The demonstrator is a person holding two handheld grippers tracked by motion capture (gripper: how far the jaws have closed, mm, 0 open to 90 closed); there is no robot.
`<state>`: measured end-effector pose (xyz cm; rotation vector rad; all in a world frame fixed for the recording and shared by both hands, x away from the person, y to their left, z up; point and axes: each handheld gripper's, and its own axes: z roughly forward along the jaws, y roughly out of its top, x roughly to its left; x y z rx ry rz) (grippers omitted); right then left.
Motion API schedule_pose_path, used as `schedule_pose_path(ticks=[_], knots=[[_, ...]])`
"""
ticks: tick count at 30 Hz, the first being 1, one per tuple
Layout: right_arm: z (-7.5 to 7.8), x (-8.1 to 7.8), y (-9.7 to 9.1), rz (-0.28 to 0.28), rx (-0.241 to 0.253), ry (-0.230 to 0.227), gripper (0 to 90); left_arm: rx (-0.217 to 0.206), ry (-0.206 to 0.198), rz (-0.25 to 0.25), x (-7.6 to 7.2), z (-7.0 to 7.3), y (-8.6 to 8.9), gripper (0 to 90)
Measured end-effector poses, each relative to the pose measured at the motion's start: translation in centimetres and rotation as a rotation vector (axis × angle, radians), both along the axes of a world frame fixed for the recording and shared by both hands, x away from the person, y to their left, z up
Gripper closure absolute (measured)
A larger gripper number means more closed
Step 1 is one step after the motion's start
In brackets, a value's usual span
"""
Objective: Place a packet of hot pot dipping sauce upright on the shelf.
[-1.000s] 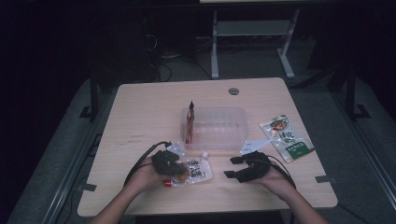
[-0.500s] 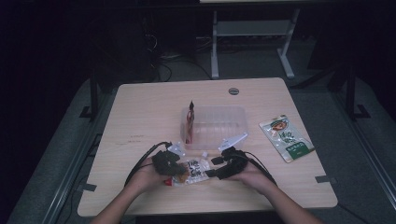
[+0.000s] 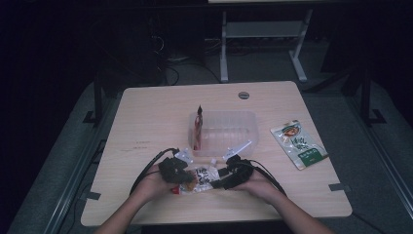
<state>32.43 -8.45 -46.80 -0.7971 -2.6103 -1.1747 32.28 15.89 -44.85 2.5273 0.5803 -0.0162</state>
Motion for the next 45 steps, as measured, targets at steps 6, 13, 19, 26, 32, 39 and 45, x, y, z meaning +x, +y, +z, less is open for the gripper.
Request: schedule_pose_path(ticks=[6, 13, 19, 26, 32, 39, 45], knots=[[-0.2, 0.4, 0.4, 0.003, 0.017, 0.025, 47.7, -0.001, -0.003, 0.0, 0.0, 0.0, 0.0, 90.0], [-0.5, 0.9, 1.5, 0.026, 0.044, 0.034, 57.5, -0.008, 0.0, 0.0, 0.0, -0.1, 0.1, 89.9], [-0.1, 0.9, 1.3, 0.035, 0.063, 0.035, 68.9, -0.021, 0.005, -0.002, 0.1, -0.1, 0.3, 89.9], [0.0, 1.0, 1.6, 0.066, 0.072, 0.022, 80.7, -0.026, 0.008, -0.003, 0.1, -0.1, 0.4, 89.9], [0.1, 1.0, 1.7, 0.077, 0.075, 0.011, 86.0, -0.032, 0.004, -0.013, 0.1, 0.0, 0.6, 89.8], [0.4, 0.9, 1.6, 0.067, 0.086, -0.016, 89.2, -0.057, 0.009, -0.007, -0.2, 0.6, 1.2, 89.7], [1.0, 0.8, 1.2, 0.055, 0.113, -0.012, 89.3, -0.089, -0.014, 0.018, -0.7, 1.7, 2.8, 89.7]])
